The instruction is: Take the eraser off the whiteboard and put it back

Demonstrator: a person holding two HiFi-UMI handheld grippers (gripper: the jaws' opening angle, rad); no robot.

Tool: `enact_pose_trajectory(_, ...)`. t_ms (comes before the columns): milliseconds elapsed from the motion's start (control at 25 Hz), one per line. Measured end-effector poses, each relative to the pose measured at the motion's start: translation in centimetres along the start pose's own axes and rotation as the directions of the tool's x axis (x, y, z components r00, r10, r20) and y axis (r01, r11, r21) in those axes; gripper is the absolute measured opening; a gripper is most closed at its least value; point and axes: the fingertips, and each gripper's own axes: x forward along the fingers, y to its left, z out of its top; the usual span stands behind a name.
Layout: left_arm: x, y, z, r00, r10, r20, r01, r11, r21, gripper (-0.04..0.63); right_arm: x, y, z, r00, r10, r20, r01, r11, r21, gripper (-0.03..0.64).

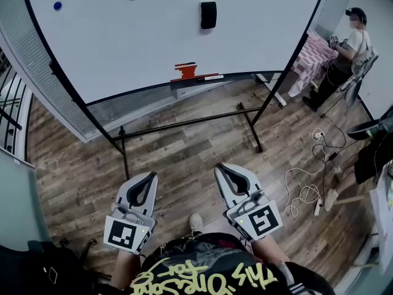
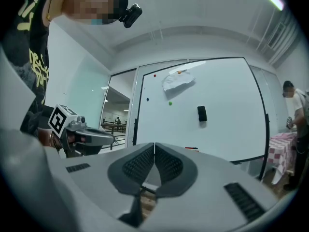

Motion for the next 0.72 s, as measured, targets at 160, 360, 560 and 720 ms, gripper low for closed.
enact_pose_trajectory(160, 1.6, 0.2, 0.3, 1.0, 0.013, 0.004, -0.013, 1.0, 0.002, 0.008, 0.5, -1.6, -1.0, 0.998, 0.017, -0.055, -0.017, 1.0, -0.003, 0.009)
enact_pose_trajectory(360, 3.0, 0.7, 0.3, 0.999, 0.044, 0.002, -0.044, 0.999, 0.003, 0.008, 2.0, -3.0, -0.6, 0.999, 0.05, -0.018, -0.05, 0.999, -0.002, 0.009)
enact_pose_trajectory(560, 3.6, 1.2, 0.3, 0.997, 0.078, 0.003, -0.078, 0.997, 0.0, 0.008, 3.0, -3.5, -0.3, 0.997, 0.082, 0.016, -0.082, 0.997, 0.007, 0.009)
enact_pose_trajectory(720, 3.4, 1.4, 0.0, 0.996, 0.088, -0.006, -0.088, 0.996, -0.01, 0.008, 2.8, -3.6, -1.8, 0.995, 0.089, -0.044, -0.087, 0.996, 0.029, 0.009)
